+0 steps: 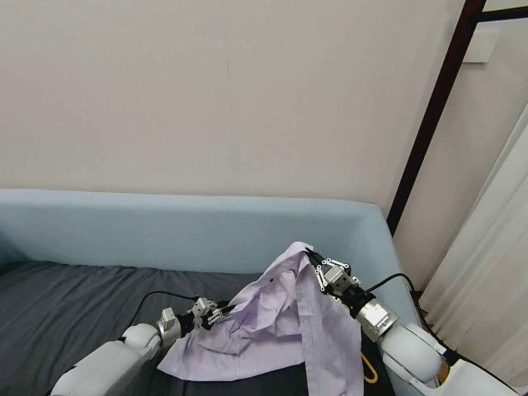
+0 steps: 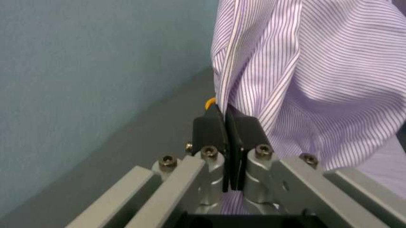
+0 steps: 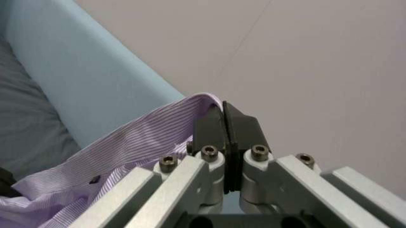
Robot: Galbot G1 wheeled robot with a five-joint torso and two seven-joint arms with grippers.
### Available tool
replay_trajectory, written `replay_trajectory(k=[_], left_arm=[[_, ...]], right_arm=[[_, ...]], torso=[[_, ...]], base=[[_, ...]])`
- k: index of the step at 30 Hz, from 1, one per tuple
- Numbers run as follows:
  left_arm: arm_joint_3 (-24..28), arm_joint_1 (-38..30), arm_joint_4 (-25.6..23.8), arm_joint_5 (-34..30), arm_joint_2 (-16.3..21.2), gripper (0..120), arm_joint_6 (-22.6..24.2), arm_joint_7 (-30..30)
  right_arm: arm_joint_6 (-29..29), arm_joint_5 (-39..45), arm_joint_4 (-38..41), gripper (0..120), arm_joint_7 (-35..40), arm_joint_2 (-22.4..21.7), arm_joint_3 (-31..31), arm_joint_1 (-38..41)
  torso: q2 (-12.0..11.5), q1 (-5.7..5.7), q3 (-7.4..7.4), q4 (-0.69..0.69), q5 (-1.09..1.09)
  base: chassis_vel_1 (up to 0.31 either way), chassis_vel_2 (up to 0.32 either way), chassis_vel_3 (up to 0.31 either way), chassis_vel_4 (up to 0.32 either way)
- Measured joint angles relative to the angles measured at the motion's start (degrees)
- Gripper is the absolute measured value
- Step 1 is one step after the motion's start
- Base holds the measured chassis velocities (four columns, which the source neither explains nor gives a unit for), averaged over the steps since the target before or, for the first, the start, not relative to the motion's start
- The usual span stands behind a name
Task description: Pick up the clothes from the sofa and hang them on the clothes hanger.
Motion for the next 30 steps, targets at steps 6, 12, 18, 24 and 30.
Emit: replay_trajectory(k=[6,12,18,24,30], left_arm=[[0.5,-0.8,0.4,0.1,-0.6,0,-0.4,0.0],[-0.2,0.2,-4.4,-0.1,2.7,0,-0.4,-4.5],[-1.2,1.0,-16.8,-0.9,8.4,0,3.7,-16.6],[-1.7,0.8,-24.2,-0.8,11.1,0,7.4,-25.6],[-2.5,0.8,-34.6,-1.8,15.4,0,14.8,-37.8]], right_arm=[[-0.2,0.4,0.5,0,0.3,-0.6,0.9,-0.7],[-1.0,2.2,-0.6,0,1.0,0.2,1.8,-1.5],[-4.1,8.1,-1.7,0,2.8,1.0,2.2,0.3],[-6.8,13.1,-1.3,0,4.1,0.9,2.6,2.0],[-10.3,19.4,-0.7,0,5.5,0.7,2.7,5.2]], torso=[[0.0,0.0,0.0,0.02,-0.01],[0.0,0.0,0.0,0.01,-0.02],[0.0,0.0,0.0,0.06,-0.01],[0.0,0.0,0.0,-0.02,-0.01],[0.0,0.0,-0.01,0.0,0.0]], base=[[0.0,0.0,0.0,0.0],[0.0,0.0,0.0,0.0],[0.0,0.0,0.0,0.0],[0.0,0.0,0.0,0.0],[0.0,0.0,0.0,0.0]])
